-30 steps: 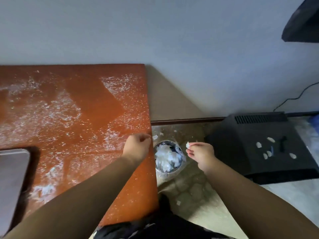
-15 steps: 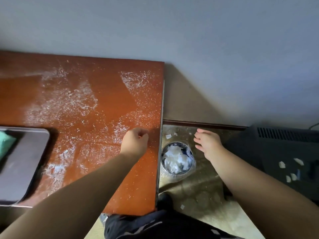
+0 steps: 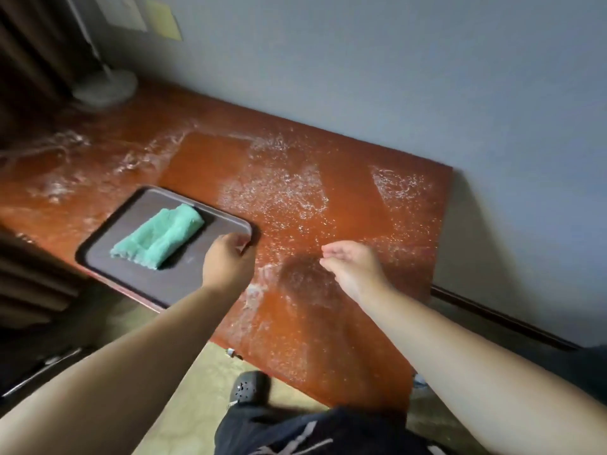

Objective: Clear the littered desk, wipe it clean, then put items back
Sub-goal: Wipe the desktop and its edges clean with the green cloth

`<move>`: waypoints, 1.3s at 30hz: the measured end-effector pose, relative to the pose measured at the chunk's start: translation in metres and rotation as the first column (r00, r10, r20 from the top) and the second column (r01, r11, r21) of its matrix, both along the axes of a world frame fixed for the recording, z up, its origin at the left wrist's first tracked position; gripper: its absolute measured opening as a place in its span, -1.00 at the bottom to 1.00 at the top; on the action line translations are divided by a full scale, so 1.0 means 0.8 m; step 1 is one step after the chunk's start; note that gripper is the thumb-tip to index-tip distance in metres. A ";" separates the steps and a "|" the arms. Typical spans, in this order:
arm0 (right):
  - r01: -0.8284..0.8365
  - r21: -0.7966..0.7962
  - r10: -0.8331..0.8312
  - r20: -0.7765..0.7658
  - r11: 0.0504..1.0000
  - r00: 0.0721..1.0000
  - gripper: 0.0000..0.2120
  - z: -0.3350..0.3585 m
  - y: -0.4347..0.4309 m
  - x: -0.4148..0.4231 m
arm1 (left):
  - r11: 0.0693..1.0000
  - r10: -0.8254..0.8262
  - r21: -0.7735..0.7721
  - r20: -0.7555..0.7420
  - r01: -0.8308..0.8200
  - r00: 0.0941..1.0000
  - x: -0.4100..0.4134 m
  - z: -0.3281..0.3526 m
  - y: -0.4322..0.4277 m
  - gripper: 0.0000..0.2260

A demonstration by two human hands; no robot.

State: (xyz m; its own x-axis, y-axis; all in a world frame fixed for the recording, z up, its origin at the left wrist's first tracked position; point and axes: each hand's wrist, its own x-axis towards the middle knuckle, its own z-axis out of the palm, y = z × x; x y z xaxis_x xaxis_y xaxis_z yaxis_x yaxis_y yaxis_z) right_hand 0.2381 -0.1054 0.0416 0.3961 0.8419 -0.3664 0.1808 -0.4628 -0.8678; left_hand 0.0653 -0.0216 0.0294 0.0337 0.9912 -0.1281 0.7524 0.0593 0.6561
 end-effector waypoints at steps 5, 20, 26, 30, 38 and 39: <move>-0.099 -0.070 0.070 -0.337 0.993 0.939 -0.78 0.010 0.086 -0.140 | 0.981 0.168 -0.089 -0.076 -0.175 0.983 -0.149 0.001 0.068 -0.64; 0.219 -0.443 -0.428 -0.454 0.869 0.781 -0.67 -0.066 0.242 -0.302 | 0.927 -0.038 -0.373 0.025 0.044 0.999 -0.251 -0.048 0.219 -0.90; 0.286 -0.392 -0.456 -0.463 0.874 0.760 -0.87 -0.056 0.252 -0.297 | 0.733 0.252 -0.665 0.461 0.143 0.851 -0.227 -0.038 0.226 -0.88; 0.340 -0.332 -0.474 -0.570 0.880 0.671 -0.83 -0.021 0.236 -0.263 | 0.596 0.364 -0.739 0.597 0.314 0.715 -0.209 -0.019 0.228 -0.78; 0.459 -0.248 -0.522 -0.414 0.853 0.746 -0.86 0.027 0.158 -0.196 | 0.433 0.219 -0.529 0.847 0.730 0.484 -0.140 0.030 0.178 -0.62; 0.460 -0.226 -0.513 -0.402 0.859 0.759 -0.91 0.032 0.146 -0.194 | 0.435 0.169 -0.523 0.847 0.733 0.505 -0.126 0.033 0.168 -0.56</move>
